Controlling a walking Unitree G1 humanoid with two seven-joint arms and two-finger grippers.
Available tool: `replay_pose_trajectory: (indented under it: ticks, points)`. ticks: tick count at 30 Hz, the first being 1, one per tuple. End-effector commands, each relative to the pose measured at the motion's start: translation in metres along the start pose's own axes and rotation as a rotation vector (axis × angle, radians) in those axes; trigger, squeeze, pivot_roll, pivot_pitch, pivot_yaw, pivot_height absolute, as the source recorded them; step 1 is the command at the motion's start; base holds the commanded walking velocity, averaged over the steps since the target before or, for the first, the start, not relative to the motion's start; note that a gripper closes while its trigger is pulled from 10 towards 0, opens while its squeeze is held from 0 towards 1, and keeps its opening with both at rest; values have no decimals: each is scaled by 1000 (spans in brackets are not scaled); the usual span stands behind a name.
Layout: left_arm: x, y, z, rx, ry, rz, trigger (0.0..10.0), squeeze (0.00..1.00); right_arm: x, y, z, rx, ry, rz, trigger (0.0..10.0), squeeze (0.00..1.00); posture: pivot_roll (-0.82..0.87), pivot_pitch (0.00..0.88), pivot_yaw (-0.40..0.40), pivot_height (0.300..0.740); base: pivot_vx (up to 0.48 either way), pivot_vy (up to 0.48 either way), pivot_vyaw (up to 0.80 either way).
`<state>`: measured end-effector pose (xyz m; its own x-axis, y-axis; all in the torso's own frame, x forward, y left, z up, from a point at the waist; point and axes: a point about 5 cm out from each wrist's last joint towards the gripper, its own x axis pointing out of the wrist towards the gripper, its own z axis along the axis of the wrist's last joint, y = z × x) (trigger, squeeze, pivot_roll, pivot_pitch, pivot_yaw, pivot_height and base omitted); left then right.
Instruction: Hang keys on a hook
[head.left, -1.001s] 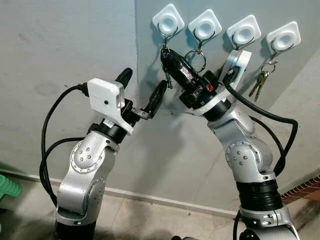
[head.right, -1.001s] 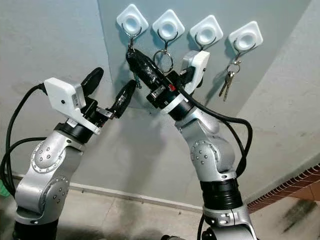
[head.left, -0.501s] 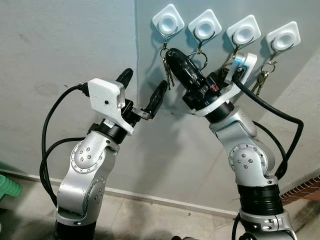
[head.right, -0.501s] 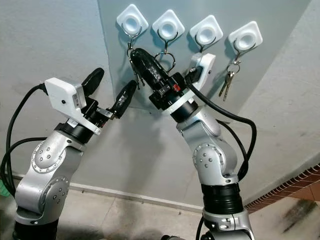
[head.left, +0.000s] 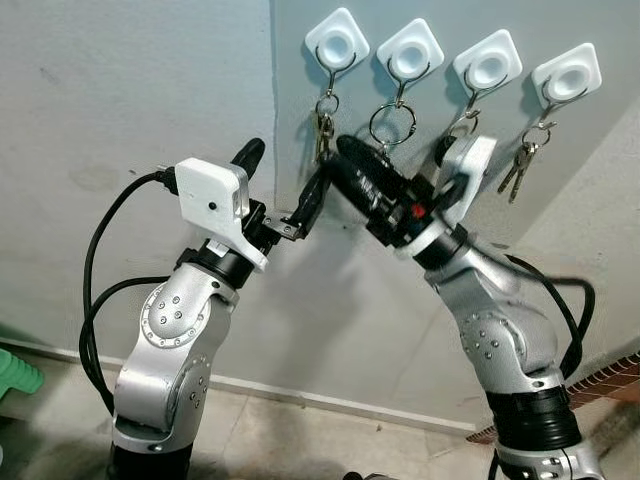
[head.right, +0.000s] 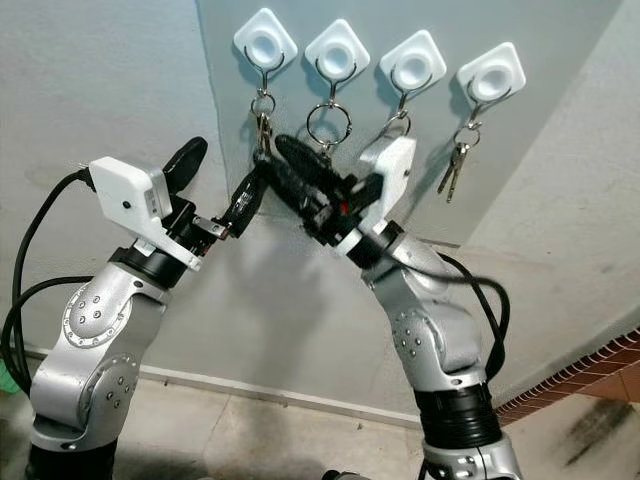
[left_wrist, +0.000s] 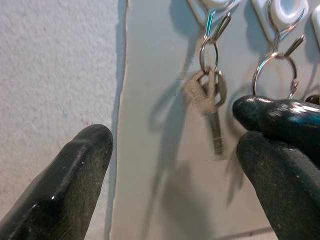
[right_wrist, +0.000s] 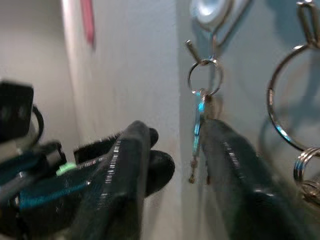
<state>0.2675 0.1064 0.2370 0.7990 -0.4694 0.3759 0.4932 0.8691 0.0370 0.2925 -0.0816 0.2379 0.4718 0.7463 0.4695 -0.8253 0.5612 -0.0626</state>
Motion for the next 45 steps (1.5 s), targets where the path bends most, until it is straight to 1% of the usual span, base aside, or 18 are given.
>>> replay_pose_trajectory:
  ticks: [1, 2, 3, 9, 11, 15, 16, 18, 19, 22, 25, 29, 31, 35, 37, 42, 43, 45]
  points:
    - [-1, -2, -3, 4, 1, -10, 10000, 0, -7, 5, -12, -95, 73, 39, 10000, 212, 13, 132, -74, 740, 0, 0, 0]
    - [-1, -2, -3, 4, 1, -10, 10000, 0, -7, 5, -12, -95, 73, 39, 10000, 212, 13, 132, -74, 740, 0, 0, 0]
    - [-2, -1, -6, 5, 9, -9, 10000, 0, -11, 5, -16, -112, 92, 38, 10000, 0, 14, 130, -72, 740, 0, 0, 0]
    - [-16, 5, -38, 28, 103, 17, 10000, 0, -38, -5, -41, -216, 201, -23, 10000, 0, 6, 119, -58, 740, 0, 0, 0]
    - [-26, 10, -56, 17, 151, 50, 10000, 0, -53, -12, -51, -231, 240, -93, 10000, 0, 3, 117, -54, 740, 0, 0, 0]
    - [-39, 19, -76, -3, 207, 117, 10000, 0, -74, -22, -61, -170, 255, -223, 10000, 0, -2, 113, -48, 740, 0, 0, 0]
    - [-46, 25, -85, -41, 227, 155, 10000, 0, -85, -29, -64, -153, 256, -308, 10000, 0, -2, 109, -47, 740, 0, 0, 0]
    - [-53, 31, -92, -41, 246, 201, 10000, 0, -97, -37, -66, -70, 231, -427, 10000, 0, -4, 106, -43, 740, 0, 0, 0]
    - [-59, 36, -100, -65, 271, 238, 10000, 0, -106, -39, -68, -73, 244, -468, 10000, 0, -9, 103, -41, 740, 0, 0, 0]
    - [-71, 43, -117, -52, 333, 279, 10000, 0, -129, -43, -78, -54, 282, -580, 10000, 0, -16, 95, -34, 740, 0, 0, 0]
    - [-77, 45, -126, -67, 360, 306, 10000, 0, -139, -42, -85, -50, 310, -618, 10000, 0, -17, 94, -32, 740, 0, 0, 0]
    - [-94, 48, -157, -1, 467, 352, 10000, 0, -170, -38, -111, -35, 421, -712, 10000, 0, -25, 82, -15, 740, 0, 0, 0]
    - [-96, 48, -161, 18, 479, 355, 10000, 0, -172, -37, -114, -35, 436, -720, 10000, 0, -25, 82, -15, 740, 0, 0, 0]
    - [-114, 44, -197, 62, 633, 420, 10000, 0, -195, -31, -139, 13, 558, -810, 10000, 0, -23, 74, -7, 740, 0, 0, 0]
    - [-118, 40, -206, 24, 672, 442, 10000, 0, -200, -28, -146, 27, 596, -824, 10000, 0, -21, 73, -5, 740, 0, 0, 0]
    - [-133, 28, -223, 21, 778, 436, 10000, 0, -212, -22, -159, 50, 684, -857, 10000, 0, -17, 66, -7, 740, 0, 0, 0]
    - [-144, 25, -231, 9, 846, 444, 10000, 0, -218, -19, -164, 66, 724, -875, 10000, 0, -18, 67, -7, 740, 0, 0, 0]
    - [-151, 22, -235, -2, 875, 439, 10000, 0, -224, -15, -168, 72, 760, -883, 10000, 0, -22, 66, -9, 740, 0, 0, 0]
